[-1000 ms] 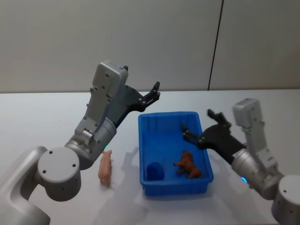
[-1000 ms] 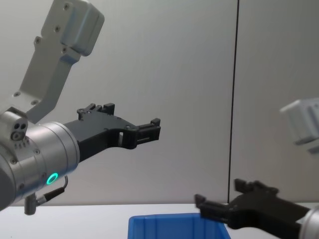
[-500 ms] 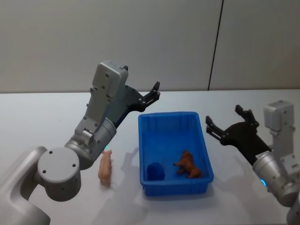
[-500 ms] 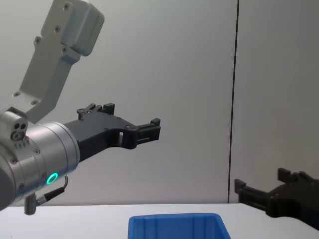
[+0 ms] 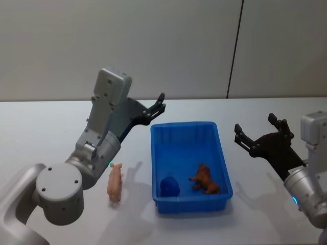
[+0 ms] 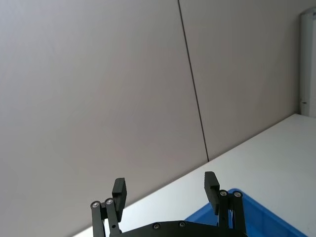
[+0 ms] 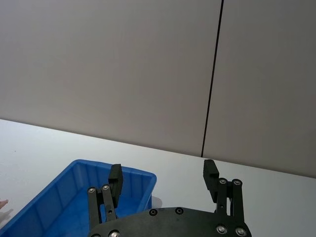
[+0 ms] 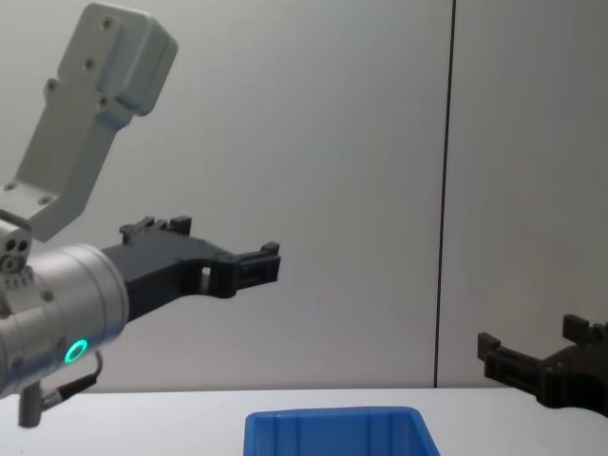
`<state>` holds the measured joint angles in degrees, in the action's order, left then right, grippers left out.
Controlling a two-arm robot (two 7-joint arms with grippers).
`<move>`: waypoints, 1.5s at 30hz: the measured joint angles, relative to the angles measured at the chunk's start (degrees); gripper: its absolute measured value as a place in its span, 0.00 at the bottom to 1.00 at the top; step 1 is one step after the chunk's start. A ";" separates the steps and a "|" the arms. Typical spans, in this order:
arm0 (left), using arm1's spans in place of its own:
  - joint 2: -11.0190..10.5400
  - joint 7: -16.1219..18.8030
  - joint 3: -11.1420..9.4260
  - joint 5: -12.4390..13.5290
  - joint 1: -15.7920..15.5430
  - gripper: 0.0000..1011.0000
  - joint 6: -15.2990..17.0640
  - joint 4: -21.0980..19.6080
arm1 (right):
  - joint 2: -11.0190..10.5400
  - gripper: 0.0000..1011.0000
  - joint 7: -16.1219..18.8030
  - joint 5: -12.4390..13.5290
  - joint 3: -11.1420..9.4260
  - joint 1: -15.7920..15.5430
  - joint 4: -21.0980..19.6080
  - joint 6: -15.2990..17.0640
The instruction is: Pick up the two dolls from the table and place them into the box.
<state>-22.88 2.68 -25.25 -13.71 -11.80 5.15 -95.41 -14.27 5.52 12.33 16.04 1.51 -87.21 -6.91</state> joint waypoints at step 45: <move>-3.61 8.68 1.99 -14.62 9.80 0.99 15.36 -2.47 | -0.42 0.99 -1.08 0.41 -0.32 -0.67 -0.66 -0.44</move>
<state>-26.49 11.36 -23.26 -28.32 -2.00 20.51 -97.88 -14.68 4.44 12.74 15.73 0.84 -87.87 -7.34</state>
